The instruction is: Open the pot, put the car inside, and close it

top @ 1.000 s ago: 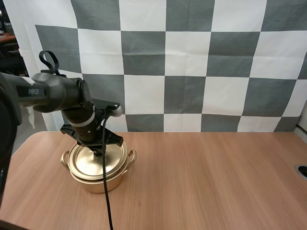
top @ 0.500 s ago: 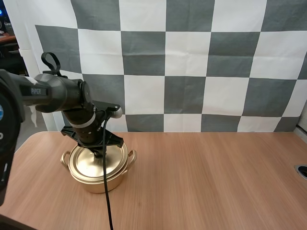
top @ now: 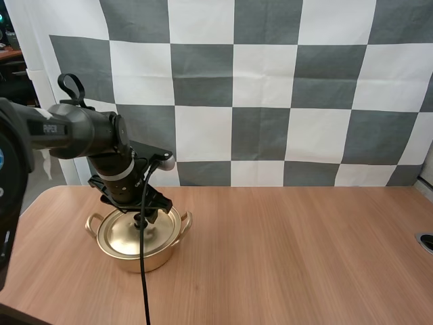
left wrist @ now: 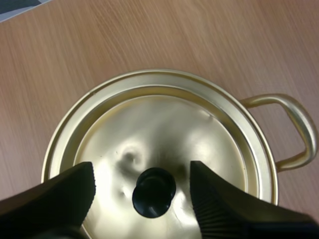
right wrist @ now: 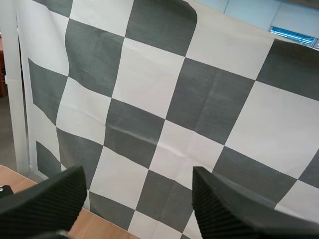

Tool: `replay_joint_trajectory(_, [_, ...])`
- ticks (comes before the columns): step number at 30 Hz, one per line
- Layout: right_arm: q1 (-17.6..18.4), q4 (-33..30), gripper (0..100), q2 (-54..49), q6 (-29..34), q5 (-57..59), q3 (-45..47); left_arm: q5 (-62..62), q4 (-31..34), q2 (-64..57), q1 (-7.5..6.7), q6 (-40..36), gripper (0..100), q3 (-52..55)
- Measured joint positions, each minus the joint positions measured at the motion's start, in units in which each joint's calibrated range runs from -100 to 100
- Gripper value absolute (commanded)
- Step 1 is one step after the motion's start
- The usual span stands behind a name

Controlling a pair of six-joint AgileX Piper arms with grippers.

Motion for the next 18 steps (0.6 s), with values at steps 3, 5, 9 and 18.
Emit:
replay_joint_trajectory(3, [0.0, 0.3, 100, 0.0, 0.0, 0.0, 0.0, 0.1, 0.8, 0.0, 0.0, 0.1, 100, 0.0])
replay_joint_trajectory(5, [0.0, 0.3, 100, 0.0, -0.1, 0.0, 0.0, 0.1, 0.8, 0.0, 0.0, 0.1, 100, 0.0])
replay_joint_trajectory(9, [0.0, 0.3, 100, 0.0, -0.2, 0.0, 0.0, -0.3, 1.6, 0.0, 0.0, 0.1, 100, -0.1])
replay_joint_trajectory(18, [0.0, 0.3, 100, 0.0, -0.2, 0.0, 0.0, -3.3, 2.5, -2.1, 0.0, -2.7, 100, -1.9])
